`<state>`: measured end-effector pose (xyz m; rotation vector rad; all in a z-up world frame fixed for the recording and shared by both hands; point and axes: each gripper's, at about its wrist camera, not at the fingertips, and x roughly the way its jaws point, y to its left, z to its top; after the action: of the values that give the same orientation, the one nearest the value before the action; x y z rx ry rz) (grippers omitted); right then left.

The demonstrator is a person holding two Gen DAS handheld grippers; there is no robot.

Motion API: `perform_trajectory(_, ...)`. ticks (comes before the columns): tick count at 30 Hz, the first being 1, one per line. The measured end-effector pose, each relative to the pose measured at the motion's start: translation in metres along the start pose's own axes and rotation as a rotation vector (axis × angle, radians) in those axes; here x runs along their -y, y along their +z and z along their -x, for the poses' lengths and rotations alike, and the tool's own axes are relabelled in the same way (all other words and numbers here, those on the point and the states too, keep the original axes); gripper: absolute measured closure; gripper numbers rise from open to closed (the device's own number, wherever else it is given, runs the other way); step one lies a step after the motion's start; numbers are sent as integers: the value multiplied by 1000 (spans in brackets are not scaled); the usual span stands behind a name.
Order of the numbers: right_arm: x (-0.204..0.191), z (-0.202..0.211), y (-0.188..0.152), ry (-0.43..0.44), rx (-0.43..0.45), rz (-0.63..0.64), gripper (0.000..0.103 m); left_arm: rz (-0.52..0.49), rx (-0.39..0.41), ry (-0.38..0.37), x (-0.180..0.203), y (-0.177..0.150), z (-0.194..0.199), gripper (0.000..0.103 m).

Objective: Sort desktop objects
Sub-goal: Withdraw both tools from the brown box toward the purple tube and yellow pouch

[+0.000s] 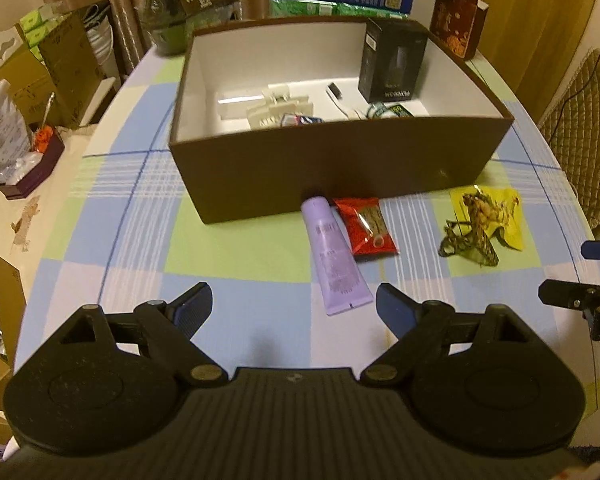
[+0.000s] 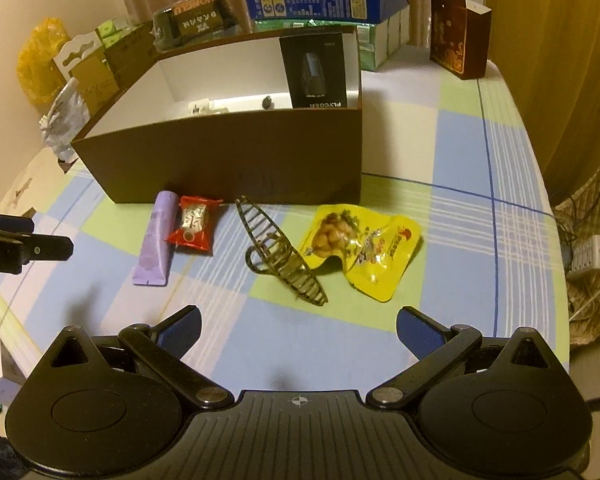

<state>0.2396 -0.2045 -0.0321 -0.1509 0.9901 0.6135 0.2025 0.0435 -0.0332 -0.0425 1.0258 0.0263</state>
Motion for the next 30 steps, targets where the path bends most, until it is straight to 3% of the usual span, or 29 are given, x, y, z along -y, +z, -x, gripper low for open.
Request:
perform_trajectory(9, 25, -14, -6, -44, 63, 16, 2, -7, -33, -16, 7, -6, -21, 16)
perform_trajectory(17, 53, -34, 0, -34, 91, 191, 2, -21, -51, -21, 9, -1, -44, 16)
perform_trajectory(30, 67, -94, 24, 62, 6, 514, 2, 10, -108, -24, 8, 7, -86, 16)
